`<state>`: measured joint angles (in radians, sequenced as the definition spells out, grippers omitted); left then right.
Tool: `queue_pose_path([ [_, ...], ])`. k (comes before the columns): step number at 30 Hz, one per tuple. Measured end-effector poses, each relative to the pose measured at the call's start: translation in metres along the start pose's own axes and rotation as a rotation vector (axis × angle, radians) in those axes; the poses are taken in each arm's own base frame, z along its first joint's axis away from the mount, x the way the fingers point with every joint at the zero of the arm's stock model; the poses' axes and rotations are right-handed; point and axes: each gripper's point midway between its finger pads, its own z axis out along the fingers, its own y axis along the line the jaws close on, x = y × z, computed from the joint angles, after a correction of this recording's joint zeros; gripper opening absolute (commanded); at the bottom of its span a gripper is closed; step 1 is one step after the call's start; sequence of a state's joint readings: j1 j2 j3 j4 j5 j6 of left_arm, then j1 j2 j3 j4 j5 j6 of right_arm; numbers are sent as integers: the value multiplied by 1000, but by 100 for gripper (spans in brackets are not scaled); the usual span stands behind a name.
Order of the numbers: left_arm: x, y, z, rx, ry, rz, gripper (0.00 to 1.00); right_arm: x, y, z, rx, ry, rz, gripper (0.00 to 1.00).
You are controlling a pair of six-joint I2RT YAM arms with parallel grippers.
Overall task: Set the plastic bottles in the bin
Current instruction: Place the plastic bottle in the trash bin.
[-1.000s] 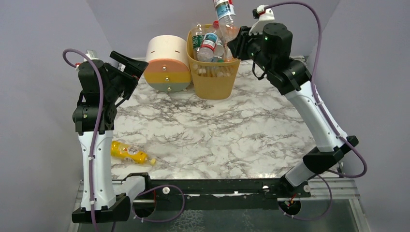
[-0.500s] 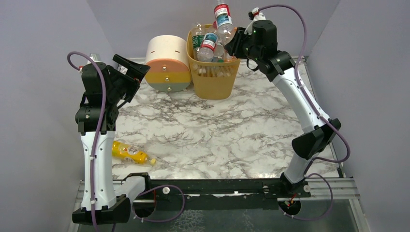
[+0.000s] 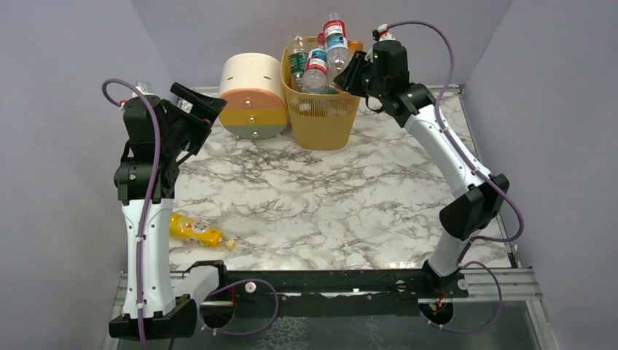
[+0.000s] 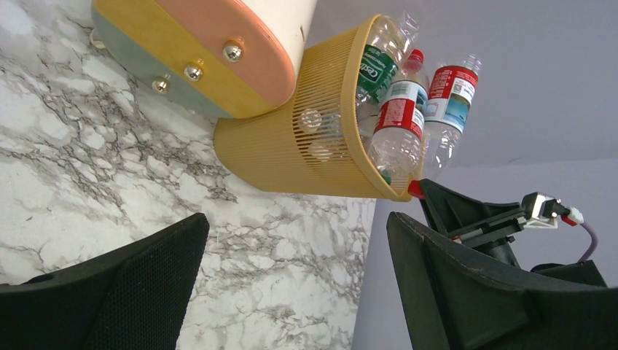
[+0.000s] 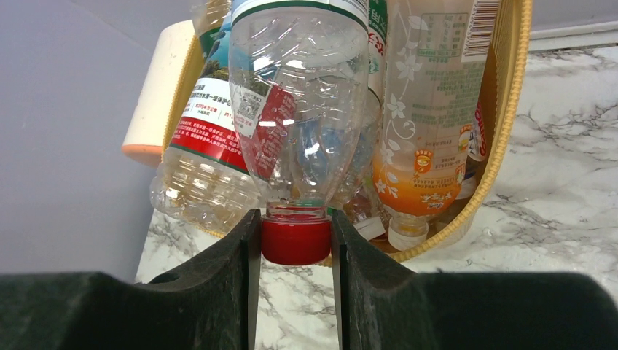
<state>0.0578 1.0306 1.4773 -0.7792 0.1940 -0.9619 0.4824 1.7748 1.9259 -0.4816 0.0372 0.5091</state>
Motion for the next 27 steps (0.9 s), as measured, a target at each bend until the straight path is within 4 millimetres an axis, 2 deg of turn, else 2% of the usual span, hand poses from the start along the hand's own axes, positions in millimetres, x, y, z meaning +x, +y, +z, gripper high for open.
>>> queue_pose_path([
  [10,0,0,0,0,1,0,99,3,-8,10,15,3,36,6],
  [19,0,0,0,1,0,0,99,15,-15,18,21,14,38,25],
  [27,0,-1,-3,5,-3,1,99,13,-14,17,16,6,34,51],
])
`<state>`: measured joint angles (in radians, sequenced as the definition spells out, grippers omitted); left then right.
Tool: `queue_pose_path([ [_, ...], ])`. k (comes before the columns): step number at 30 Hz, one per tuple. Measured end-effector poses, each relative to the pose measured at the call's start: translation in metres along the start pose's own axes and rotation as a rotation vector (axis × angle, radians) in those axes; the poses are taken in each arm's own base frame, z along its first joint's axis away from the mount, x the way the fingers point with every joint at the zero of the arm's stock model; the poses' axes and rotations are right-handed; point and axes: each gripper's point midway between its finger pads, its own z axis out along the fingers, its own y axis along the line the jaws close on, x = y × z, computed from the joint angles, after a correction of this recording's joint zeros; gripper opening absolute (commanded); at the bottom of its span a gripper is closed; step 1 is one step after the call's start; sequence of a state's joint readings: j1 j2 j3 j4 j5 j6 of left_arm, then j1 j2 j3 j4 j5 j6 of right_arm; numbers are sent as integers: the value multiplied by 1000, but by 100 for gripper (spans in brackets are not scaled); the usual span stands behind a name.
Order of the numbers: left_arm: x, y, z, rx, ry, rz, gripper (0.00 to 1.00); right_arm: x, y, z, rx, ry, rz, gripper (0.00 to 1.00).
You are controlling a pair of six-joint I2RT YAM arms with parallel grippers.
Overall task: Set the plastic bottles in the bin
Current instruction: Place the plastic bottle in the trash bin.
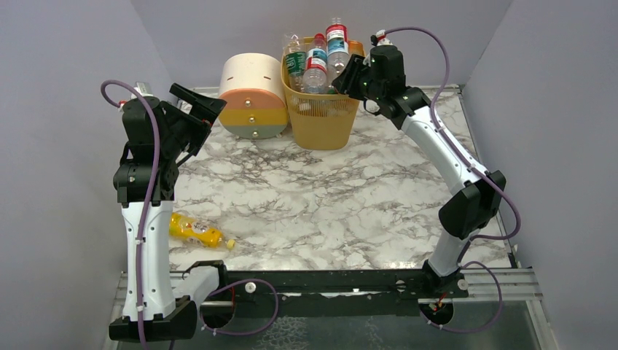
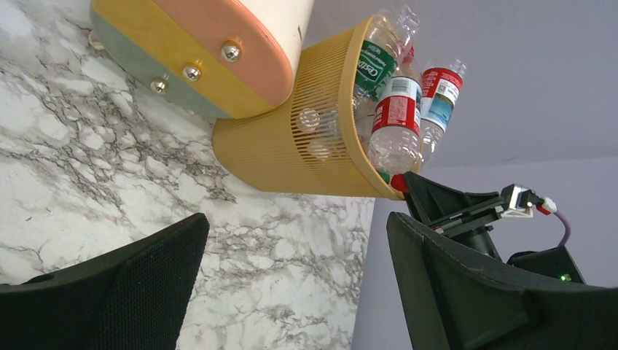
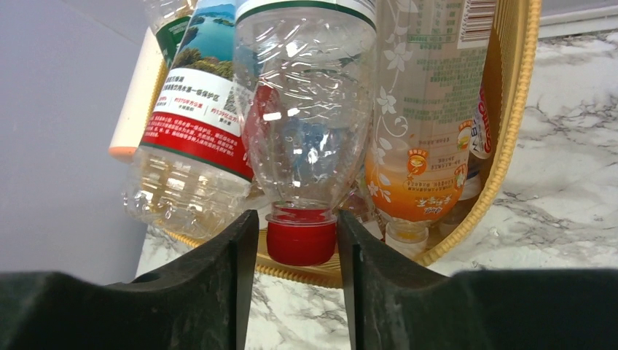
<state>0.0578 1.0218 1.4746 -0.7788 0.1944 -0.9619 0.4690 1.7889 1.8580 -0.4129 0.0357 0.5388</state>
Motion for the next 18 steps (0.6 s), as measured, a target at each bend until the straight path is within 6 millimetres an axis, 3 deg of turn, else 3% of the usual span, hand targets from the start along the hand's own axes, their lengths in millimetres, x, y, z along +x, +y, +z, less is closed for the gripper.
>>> queue_pose_path([
  [8,0,-1,-2,4,-2,1,99,-7,3,-13,-4,-9,-16,62],
  [18,0,-1,-2,6,-4,0,99,-14,5,-26,-4,-19,-35,62],
])
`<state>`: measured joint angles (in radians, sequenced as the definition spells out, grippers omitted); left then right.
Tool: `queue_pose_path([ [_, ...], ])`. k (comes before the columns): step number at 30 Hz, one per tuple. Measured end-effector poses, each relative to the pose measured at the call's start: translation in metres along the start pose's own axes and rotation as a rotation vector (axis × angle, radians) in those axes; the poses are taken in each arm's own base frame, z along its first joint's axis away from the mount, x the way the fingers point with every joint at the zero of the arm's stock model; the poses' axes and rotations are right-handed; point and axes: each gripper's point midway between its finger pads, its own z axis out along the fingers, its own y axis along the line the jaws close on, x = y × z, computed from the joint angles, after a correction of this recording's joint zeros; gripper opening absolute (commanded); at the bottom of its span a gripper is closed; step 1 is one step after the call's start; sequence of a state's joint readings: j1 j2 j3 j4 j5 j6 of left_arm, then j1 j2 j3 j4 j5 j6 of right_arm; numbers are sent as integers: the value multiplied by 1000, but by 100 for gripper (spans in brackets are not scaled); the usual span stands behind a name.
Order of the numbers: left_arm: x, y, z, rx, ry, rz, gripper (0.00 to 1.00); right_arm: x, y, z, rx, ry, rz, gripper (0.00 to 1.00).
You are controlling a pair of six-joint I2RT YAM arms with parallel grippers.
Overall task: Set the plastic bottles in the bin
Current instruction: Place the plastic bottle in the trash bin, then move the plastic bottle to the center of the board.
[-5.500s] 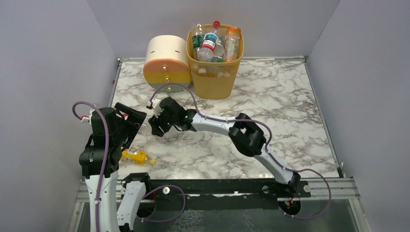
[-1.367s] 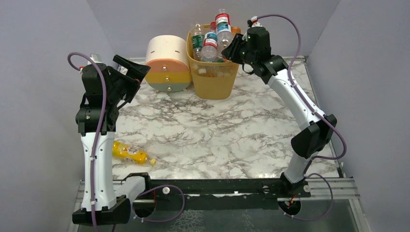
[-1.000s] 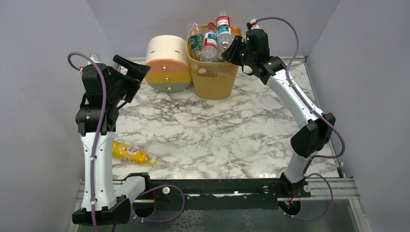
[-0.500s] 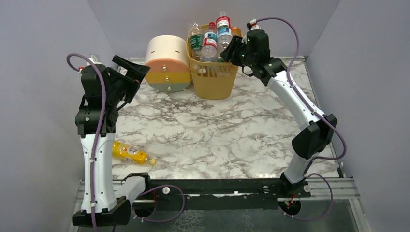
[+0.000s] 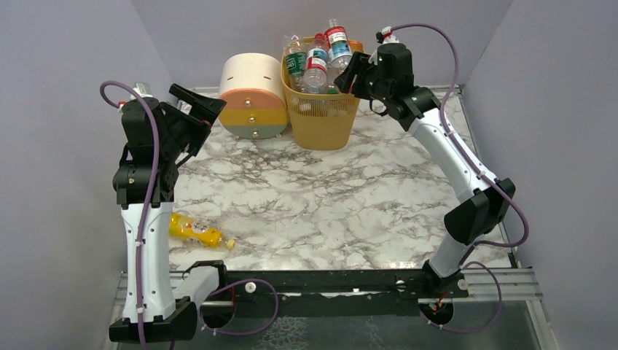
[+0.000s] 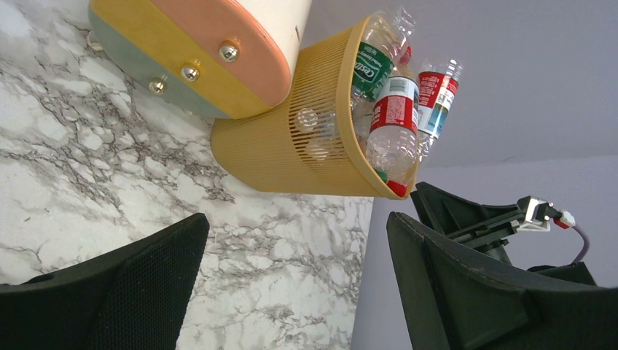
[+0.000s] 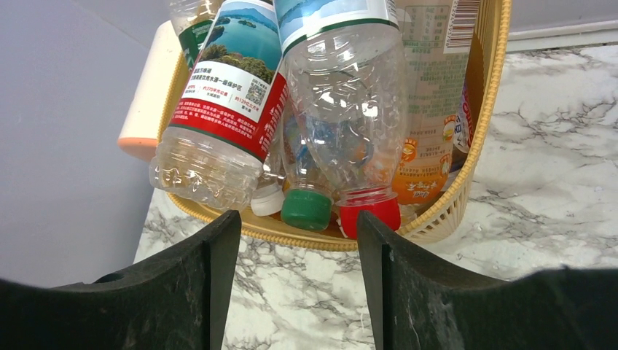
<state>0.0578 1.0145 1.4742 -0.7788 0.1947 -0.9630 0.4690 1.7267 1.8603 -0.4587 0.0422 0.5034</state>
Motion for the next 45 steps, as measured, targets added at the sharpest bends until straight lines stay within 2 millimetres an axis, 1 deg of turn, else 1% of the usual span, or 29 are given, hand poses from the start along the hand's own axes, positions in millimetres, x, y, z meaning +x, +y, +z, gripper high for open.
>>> queue_pose_path([
  [8,1,1,-2,1,-1,0,99,0,-4,0,16,-2,-12,62],
  [9,2,1,-2,1,0,0,99,-1,-4,0,19,-4,-15,63],
  [12,2,2,-2,0,0,0,99,-4,-4,-4,21,-14,-23,72],
  [14,2,2,-2,0,0,0,99,-8,-3,-8,21,-24,-28,75],
  [17,2,2,-2,0,1,0,99,-17,0,-22,15,-43,-35,78],
  [22,6,5,1,-2,18,1,99,-34,9,-60,-16,-87,-52,80],
  [25,13,12,4,-10,39,-3,99,-33,11,-81,-43,-89,-60,82],
  [28,22,26,8,-38,61,-13,99,-16,8,-97,-63,-52,-73,86],
  [30,31,38,10,-65,83,-19,99,0,6,-103,-84,-9,-79,88],
  [32,39,50,9,-94,106,-24,99,19,6,-105,-116,44,-85,89],
  [34,47,60,5,-115,121,-24,99,41,6,-107,-146,104,-89,89],
  [35,52,66,3,-125,129,-23,99,57,8,-109,-165,145,-93,89],
  [36,56,71,-2,-137,136,-22,99,69,11,-110,-179,172,-98,89],
  [37,60,76,-7,-149,140,-21,99,86,16,-113,-204,216,-106,89],
  [40,68,90,-23,-188,138,-24,99,120,29,-120,-261,301,-125,89],
  [42,73,103,-32,-229,130,-32,99,136,34,-126,-291,339,-133,89],
  [45,82,128,-42,-308,117,-53,99,149,36,-136,-319,368,-136,89],
])
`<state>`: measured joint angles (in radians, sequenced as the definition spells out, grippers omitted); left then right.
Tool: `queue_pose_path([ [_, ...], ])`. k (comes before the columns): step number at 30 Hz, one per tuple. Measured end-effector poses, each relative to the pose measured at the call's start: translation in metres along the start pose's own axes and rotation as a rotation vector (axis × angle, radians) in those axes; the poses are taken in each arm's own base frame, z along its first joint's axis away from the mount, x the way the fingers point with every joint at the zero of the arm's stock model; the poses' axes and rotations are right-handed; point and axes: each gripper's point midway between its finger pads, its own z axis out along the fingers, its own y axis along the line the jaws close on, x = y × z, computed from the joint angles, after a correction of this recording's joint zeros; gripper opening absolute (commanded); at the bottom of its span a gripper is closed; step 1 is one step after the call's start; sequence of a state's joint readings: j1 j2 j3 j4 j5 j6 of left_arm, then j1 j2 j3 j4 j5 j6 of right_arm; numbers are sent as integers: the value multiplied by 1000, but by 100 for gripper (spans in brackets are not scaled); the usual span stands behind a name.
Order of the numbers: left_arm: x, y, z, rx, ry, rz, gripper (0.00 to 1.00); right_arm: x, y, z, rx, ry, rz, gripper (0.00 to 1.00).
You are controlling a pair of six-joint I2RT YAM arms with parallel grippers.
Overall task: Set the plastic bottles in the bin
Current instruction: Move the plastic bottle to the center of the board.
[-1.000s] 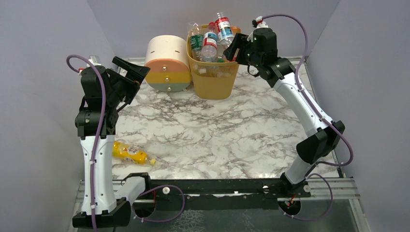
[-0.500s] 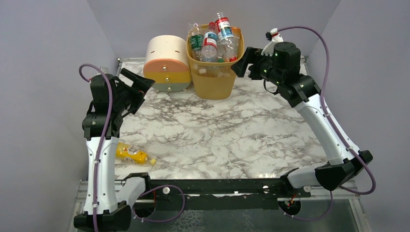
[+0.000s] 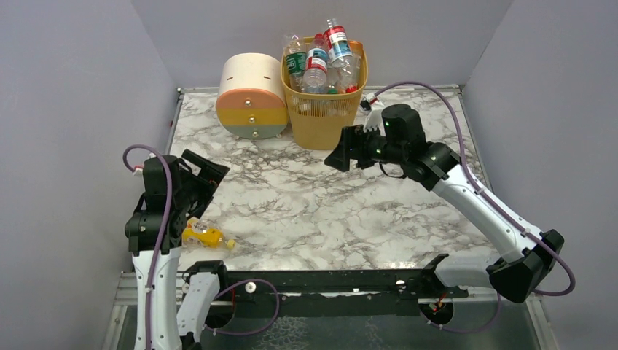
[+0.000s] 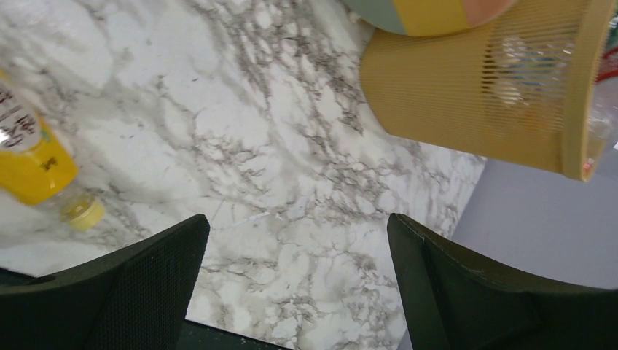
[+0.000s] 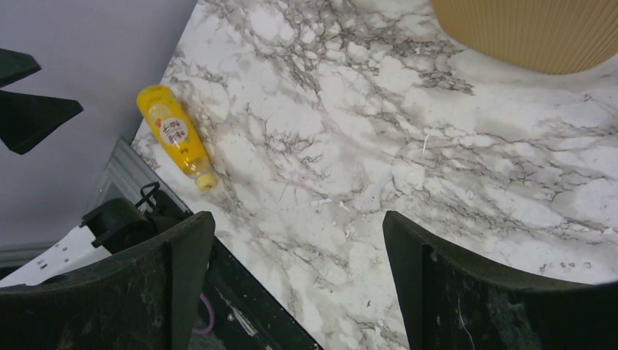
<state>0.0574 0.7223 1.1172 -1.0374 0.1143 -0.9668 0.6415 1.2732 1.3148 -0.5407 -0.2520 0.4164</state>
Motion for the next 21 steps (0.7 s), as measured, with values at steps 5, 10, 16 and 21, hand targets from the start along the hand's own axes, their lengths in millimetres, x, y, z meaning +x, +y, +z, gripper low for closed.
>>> queue_pose_path([
  [5,16,53,11,-191,5,-70,99,18,5,-2,-38,37,-2,89],
  [10,6,84,20,-369,-50,-86,99,30,9,-1,-67,74,-6,88],
  [16,-24,109,28,-581,-162,-47,99,34,14,-1,-99,90,-23,88],
  [21,-35,124,37,-692,-193,-19,99,37,18,-1,-115,99,-31,88],
])
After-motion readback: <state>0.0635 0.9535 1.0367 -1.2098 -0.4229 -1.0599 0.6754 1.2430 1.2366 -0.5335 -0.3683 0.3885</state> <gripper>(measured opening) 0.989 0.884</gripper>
